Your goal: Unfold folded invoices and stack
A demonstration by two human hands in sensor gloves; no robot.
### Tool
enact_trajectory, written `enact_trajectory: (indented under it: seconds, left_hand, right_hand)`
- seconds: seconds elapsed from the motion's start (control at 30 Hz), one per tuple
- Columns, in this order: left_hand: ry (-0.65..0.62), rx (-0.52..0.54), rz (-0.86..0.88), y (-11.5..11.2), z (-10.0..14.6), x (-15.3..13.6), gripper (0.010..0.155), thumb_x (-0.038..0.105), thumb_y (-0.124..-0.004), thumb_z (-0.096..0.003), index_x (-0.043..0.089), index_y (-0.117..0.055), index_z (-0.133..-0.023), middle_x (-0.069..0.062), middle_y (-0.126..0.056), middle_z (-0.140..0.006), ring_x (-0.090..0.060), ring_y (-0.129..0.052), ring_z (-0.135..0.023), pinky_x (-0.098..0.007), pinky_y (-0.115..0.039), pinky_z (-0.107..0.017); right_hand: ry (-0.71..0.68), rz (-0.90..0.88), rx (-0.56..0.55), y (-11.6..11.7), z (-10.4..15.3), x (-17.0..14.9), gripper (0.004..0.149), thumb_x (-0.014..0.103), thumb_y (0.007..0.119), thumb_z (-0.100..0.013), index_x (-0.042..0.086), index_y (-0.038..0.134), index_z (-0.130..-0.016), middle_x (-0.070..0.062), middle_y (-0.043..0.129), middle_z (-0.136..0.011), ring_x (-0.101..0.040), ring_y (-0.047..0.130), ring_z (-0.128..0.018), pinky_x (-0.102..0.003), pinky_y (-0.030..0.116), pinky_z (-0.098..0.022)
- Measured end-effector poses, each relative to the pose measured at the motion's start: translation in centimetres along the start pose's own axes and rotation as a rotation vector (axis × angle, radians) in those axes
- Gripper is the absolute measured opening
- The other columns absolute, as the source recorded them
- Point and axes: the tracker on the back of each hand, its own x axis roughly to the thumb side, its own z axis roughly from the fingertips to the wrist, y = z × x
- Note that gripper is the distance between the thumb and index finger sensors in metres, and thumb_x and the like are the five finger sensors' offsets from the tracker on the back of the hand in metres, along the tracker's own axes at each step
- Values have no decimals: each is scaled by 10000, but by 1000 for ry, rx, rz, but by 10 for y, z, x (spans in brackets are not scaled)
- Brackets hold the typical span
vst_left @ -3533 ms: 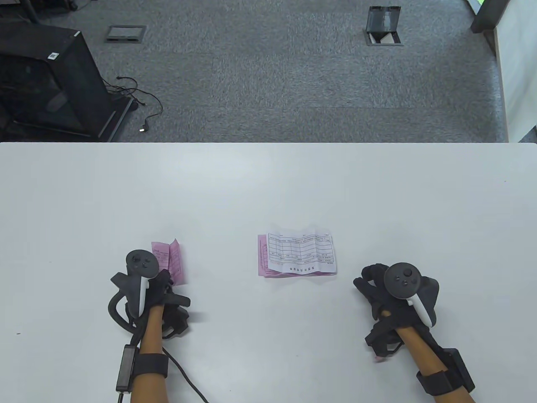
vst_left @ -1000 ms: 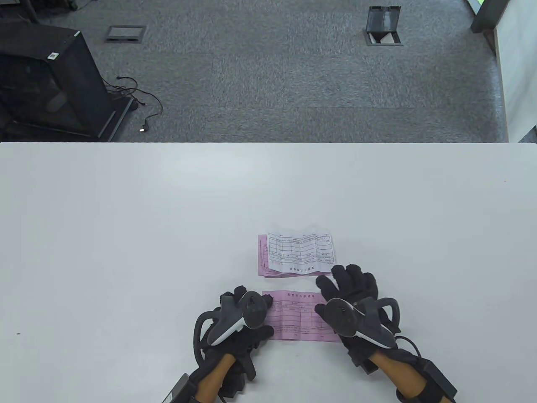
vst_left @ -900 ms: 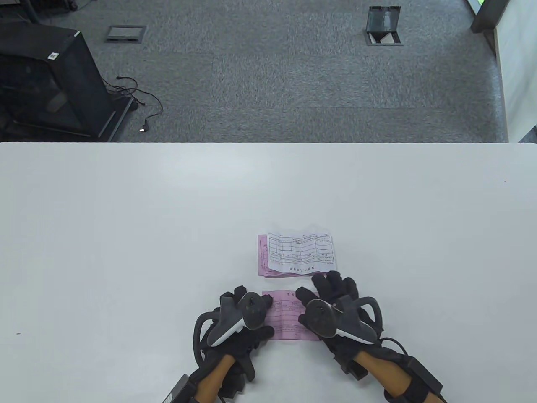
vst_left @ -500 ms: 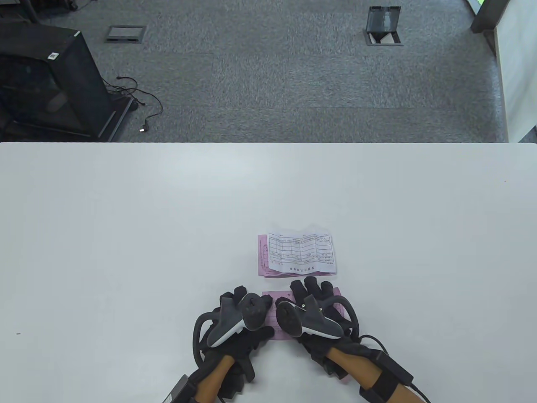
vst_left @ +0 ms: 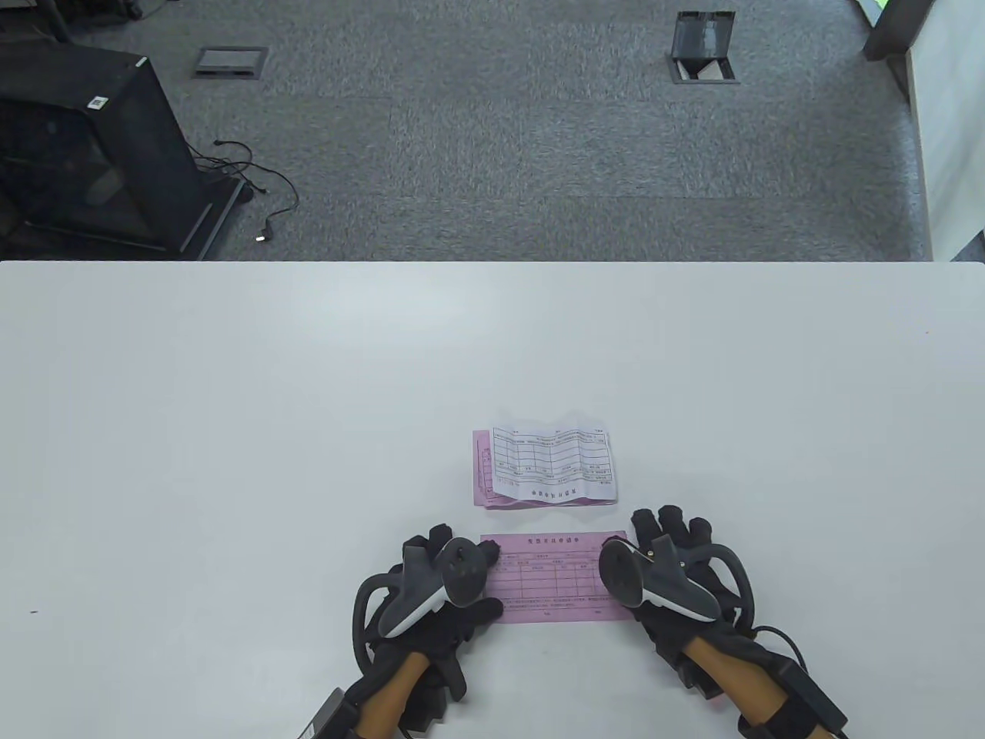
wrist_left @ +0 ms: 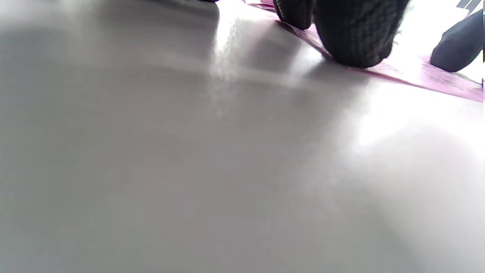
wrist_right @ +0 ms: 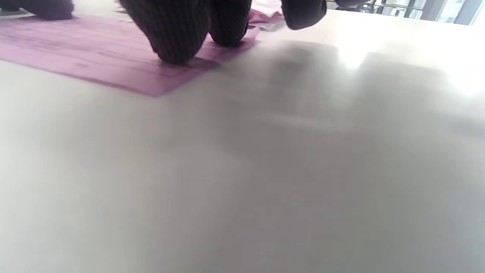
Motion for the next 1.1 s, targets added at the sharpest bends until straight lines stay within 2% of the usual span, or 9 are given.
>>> enact_trajectory:
  seconds: [0.27,0.4,0.5,0.67,0.83,0.93,1.0,1.1]
  left_hand:
    - [0,-2,0,0,0,0,747,548,-777,-474,456,-409,-1117,-165,-144,-1213,-458,-162,-1038,-530,-396,-735]
    - [-4,-1,-1,0,-1,0,746,545,-776,-479,451,-407,-1120,-174,-142,-1213,-464,-161,-1037,-537,-394,-734]
    - [-5,-2,0,0,-1,0,746,544,-777,-479,449,-408,-1120,-176,-142,-1212,-465,-162,-1036,-538,-394,-733]
    - [-6,-2,-1,0,-1,0,747,544,-776,-479,449,-405,-1120,-175,-139,-1213,-466,-161,-1036,-539,-392,-732]
    - [-9,-1,1,-1,-1,0,746,544,-773,-480,448,-404,-1121,-173,-136,-1213,-464,-157,-1037,-538,-389,-733]
    - [-10,-1,-2,-1,-1,1,749,540,-774,-482,442,-400,-1124,-179,-136,-1212,-467,-158,-1036,-541,-388,-732]
    - [-11,-1,-5,-1,-1,1,750,542,-771,-482,440,-399,-1125,-180,-136,-1213,-469,-158,-1036,-541,-388,-732]
    - [-11,-1,-6,-1,0,1,748,543,-771,-481,442,-401,-1123,-179,-140,-1212,-470,-161,-1036,-542,-390,-732]
  right_hand:
    - [29,-20,-13,1,2,-8,579,483,707,-494,320,557,-1029,-181,433,-1146,-538,362,-1038,-753,358,-683]
    - [31,-153,-181,-15,3,-2,559,480,698,-497,304,587,-1016,-183,475,-1130,-534,396,-1028,-750,373,-679]
    - [-5,-219,-221,-27,3,15,550,482,694,-499,311,596,-1013,-185,468,-1133,-536,383,-1031,-751,365,-680]
    - [-141,-175,-159,-33,-2,66,553,498,685,-501,331,591,-1019,-184,433,-1148,-542,343,-1040,-761,343,-680]
    - [-209,-100,-92,-24,-12,106,575,519,683,-491,326,591,-1026,-185,422,-1153,-544,329,-1043,-765,335,-679]
    - [-218,-67,-52,-15,-16,115,594,519,686,-488,310,573,-1033,-182,419,-1154,-545,328,-1043,-764,336,-680]
    - [-214,-63,-89,-13,-16,114,586,515,696,-484,326,565,-1023,-180,449,-1143,-541,355,-1038,-762,350,-678]
    - [-199,-55,-65,-14,-15,108,580,503,702,-488,339,561,-1025,-178,437,-1147,-541,345,-1041,-765,342,-678]
